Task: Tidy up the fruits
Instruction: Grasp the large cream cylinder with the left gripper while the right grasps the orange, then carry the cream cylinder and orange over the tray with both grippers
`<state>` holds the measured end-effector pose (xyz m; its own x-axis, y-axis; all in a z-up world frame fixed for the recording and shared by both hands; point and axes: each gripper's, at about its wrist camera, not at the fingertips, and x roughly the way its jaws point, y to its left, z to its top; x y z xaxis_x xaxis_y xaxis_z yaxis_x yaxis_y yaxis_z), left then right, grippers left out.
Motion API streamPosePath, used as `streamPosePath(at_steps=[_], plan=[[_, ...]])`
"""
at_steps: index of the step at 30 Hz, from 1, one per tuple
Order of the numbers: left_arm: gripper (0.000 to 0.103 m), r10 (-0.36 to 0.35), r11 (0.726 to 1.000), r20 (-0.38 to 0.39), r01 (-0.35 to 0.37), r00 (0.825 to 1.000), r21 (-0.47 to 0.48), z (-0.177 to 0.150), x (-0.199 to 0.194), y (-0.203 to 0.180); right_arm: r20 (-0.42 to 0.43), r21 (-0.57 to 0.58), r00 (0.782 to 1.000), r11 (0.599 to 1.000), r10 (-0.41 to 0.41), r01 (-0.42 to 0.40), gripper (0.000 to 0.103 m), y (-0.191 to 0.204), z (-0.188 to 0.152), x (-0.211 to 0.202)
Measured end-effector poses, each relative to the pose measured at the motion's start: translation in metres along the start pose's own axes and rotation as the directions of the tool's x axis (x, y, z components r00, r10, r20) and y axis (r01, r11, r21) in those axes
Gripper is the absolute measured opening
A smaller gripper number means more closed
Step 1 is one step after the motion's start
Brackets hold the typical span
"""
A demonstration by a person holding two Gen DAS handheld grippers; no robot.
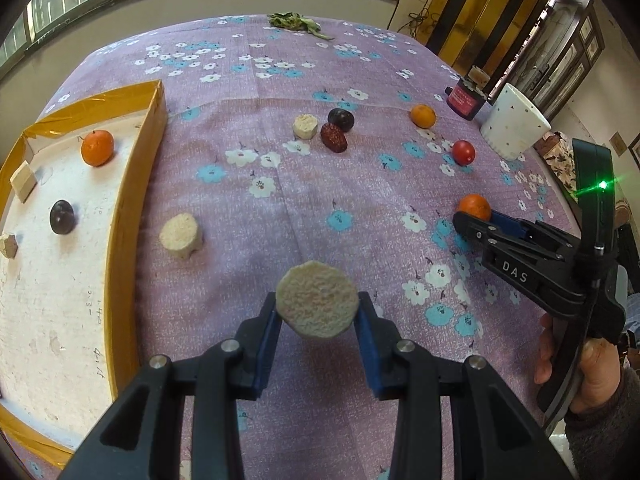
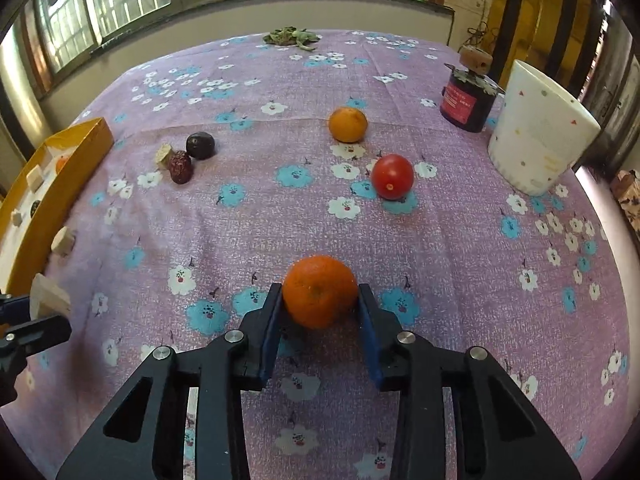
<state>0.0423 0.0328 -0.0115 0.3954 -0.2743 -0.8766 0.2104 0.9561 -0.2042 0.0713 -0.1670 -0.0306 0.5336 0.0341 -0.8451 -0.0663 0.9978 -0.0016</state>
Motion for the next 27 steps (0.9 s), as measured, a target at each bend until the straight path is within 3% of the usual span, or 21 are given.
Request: streamPosePath(at_steps=[15,27], plan=[[0.04,-0.028,0.999,0.048,0.03,0.998,-0.031,0.002,-0.02,0.009,0.114,0.032,0.994,0.999,0.001,-0.005,0.034,0.004,-0.018,-0.079],[0.04,-0.011,0.997,0.091,0.018,0.996,-0.076,0.0,-0.044,0.042,0.11,-0.029,0.993,0.999,0.049,-0.046,0.034,0.056,-0.01,-0.08]])
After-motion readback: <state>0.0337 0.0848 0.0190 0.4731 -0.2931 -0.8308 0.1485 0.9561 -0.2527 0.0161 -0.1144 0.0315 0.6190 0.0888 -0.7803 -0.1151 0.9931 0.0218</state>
